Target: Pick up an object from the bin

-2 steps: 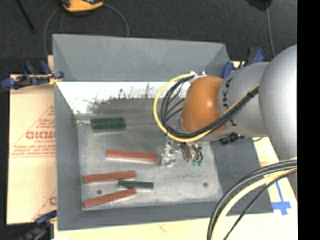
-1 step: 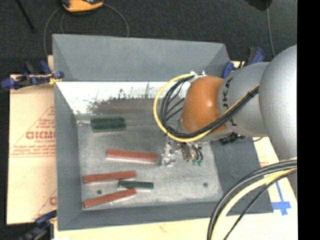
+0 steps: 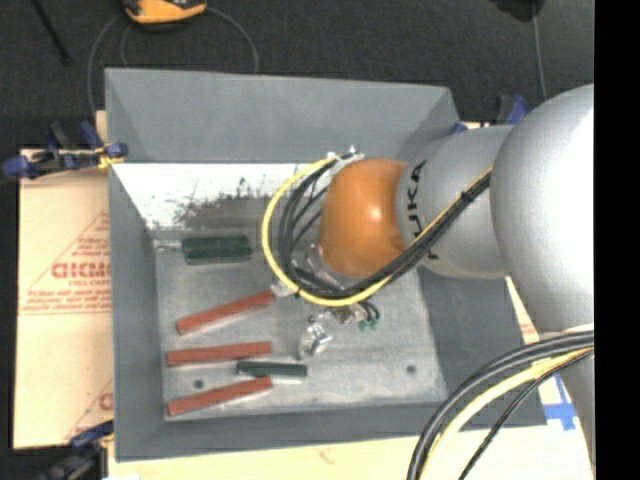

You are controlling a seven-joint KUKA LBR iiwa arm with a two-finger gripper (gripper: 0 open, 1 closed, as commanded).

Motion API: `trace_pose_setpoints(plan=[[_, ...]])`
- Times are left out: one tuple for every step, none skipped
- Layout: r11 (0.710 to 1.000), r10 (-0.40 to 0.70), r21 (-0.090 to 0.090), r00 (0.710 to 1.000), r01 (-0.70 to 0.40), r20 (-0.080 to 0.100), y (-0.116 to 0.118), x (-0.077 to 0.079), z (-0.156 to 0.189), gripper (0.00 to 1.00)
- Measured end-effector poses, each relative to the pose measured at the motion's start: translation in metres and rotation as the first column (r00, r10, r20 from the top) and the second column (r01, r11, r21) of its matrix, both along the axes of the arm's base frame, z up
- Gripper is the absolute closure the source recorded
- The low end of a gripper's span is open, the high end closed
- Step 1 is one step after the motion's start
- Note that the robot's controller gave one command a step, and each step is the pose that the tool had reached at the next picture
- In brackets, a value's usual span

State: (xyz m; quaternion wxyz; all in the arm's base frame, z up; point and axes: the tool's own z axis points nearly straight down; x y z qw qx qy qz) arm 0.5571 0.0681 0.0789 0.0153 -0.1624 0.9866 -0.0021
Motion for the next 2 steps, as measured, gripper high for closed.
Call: trace_pose_setpoints(plan=[[1.000, -0.002, 0.001, 1.000, 0.002, -0.001, 0.000, 0.000, 0.000, 0.00], [0.994, 0.111, 0.000, 0.994, -0.111, -0.021, 0.058, 0.057, 0.017, 1.00]])
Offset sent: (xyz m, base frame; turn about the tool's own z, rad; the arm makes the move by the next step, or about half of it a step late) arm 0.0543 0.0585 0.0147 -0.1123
